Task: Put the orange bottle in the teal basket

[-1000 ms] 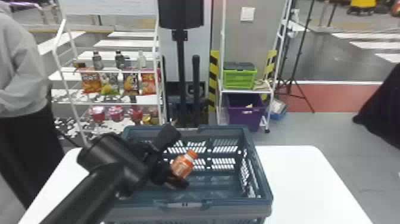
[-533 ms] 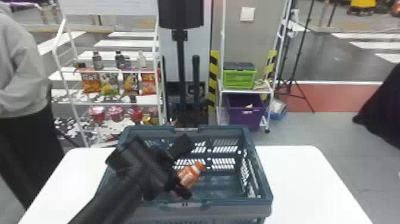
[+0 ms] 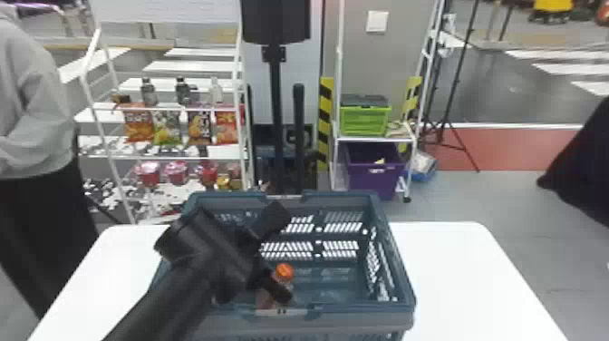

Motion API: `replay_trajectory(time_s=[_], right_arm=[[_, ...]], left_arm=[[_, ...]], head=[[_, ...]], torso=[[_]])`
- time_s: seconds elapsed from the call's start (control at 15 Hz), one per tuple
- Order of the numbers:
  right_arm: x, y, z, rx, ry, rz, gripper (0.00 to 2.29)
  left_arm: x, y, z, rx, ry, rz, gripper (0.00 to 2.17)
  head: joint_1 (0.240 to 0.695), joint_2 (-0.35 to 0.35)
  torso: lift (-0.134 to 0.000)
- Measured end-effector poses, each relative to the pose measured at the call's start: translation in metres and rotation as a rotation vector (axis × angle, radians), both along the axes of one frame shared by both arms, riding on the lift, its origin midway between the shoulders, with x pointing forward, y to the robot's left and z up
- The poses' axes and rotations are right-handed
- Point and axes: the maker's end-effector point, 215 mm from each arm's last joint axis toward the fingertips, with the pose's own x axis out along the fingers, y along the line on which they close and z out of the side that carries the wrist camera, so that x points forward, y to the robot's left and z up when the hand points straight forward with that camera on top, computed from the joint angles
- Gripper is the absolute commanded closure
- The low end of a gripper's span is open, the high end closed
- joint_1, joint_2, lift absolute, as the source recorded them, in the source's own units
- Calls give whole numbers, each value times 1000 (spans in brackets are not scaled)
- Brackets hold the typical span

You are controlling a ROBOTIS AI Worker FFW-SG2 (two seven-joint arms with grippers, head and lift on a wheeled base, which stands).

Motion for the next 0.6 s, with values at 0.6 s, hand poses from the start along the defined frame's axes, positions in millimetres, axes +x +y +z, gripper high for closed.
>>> replay_trajectory(time_s=[0.6], right_arm=[[-3,0,3,-1,-1,-3,127]], left_arm=[[22,6,95,-271,-83,161,140]], head=[[499,0]], torso=[[0]])
